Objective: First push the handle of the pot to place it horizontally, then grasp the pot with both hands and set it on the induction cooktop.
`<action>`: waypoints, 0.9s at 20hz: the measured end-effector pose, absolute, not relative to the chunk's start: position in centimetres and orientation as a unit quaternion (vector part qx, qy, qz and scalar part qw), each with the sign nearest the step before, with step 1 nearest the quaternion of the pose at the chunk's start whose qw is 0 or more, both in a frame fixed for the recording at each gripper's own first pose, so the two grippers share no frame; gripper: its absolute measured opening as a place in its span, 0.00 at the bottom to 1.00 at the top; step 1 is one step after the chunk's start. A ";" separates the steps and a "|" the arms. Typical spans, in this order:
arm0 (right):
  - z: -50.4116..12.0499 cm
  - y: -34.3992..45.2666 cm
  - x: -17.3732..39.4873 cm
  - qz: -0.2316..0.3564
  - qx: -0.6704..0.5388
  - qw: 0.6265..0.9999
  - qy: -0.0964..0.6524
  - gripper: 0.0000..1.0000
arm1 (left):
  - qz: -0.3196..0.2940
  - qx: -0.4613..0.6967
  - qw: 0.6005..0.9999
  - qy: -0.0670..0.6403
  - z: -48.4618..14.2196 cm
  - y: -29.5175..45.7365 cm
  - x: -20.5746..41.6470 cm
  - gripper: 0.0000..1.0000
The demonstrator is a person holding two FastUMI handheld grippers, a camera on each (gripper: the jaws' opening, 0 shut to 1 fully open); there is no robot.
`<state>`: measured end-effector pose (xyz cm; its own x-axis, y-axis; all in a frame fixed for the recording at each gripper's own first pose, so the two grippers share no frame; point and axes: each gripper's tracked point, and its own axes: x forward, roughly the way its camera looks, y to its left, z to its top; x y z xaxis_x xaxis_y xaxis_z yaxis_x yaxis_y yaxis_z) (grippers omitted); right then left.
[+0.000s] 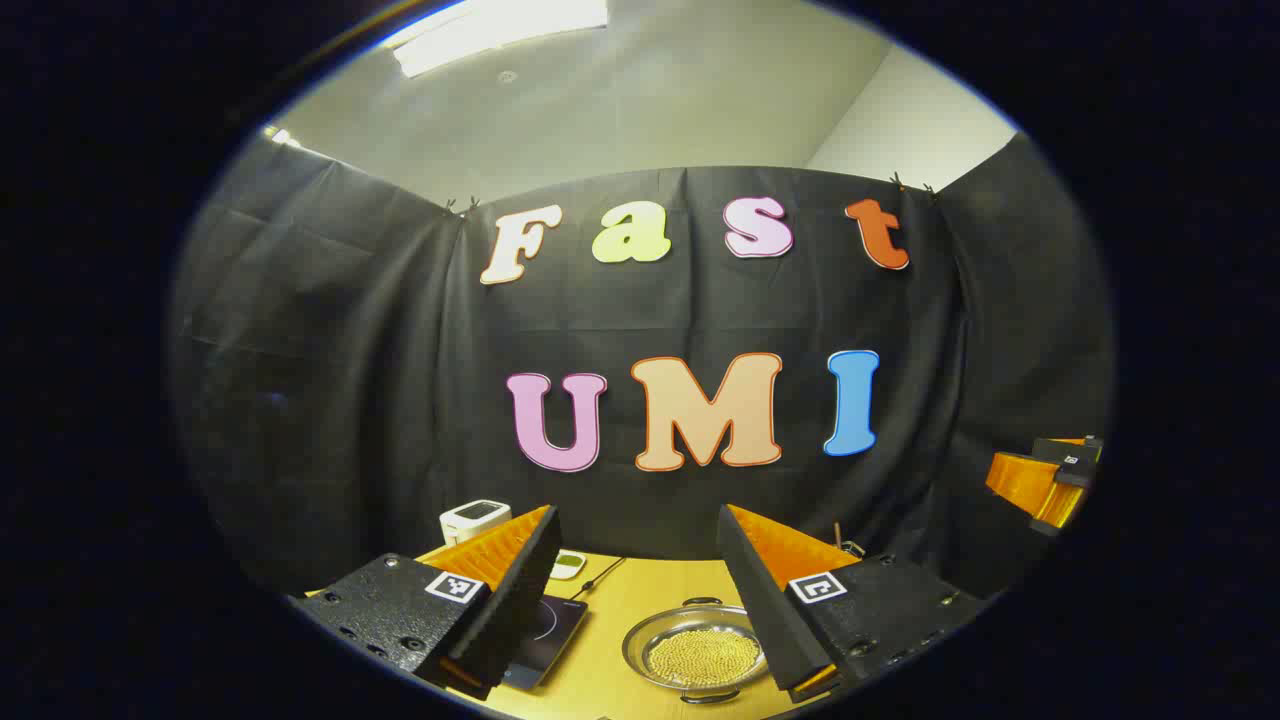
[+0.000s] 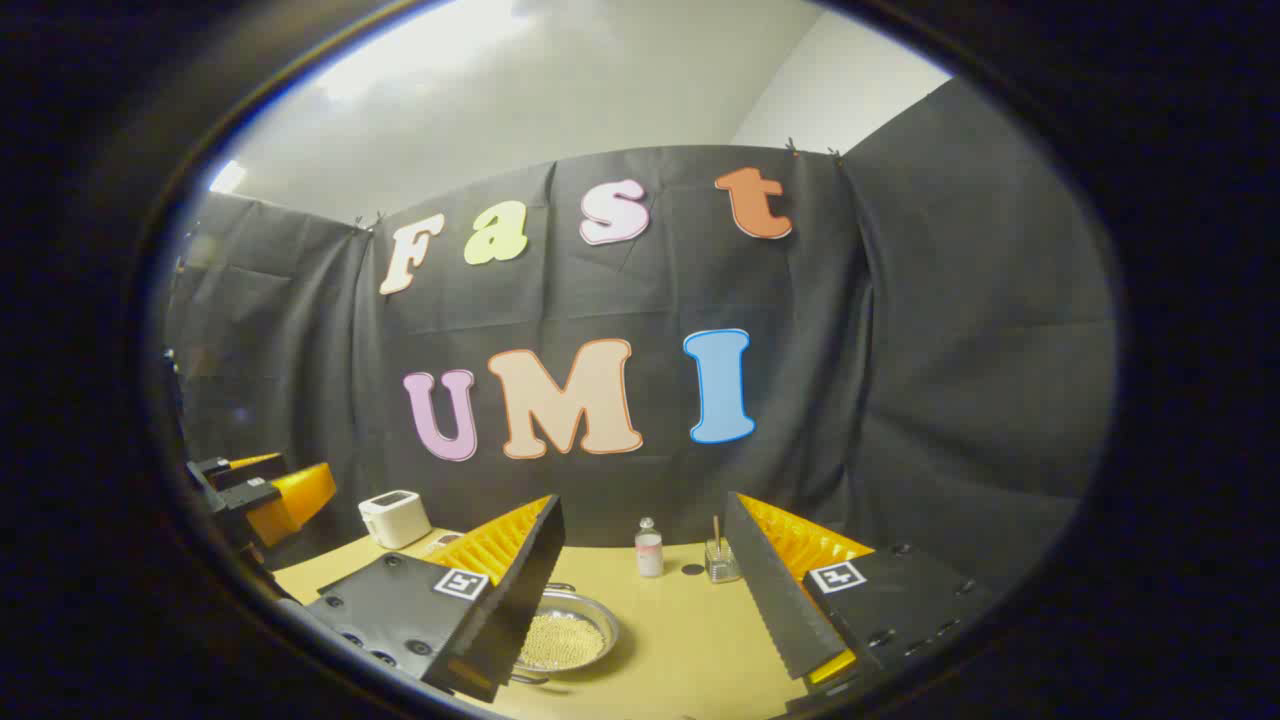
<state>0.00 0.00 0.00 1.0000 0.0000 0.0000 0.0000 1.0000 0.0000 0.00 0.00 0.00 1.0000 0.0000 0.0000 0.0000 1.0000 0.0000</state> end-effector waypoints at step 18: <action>-3.6 6.5 -0.9 -0.078 -0.009 0.996 0.047 0.93 | -0.077 -0.004 0.994 0.072 -4.9 5.9 3.2 0.95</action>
<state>-0.91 6.48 -3.58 0.9834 -0.1570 -0.0914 0.1554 0.9876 -0.0243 3.17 5.90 -4.91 0.9778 -0.1540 -0.1424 0.1529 0.9881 -0.0190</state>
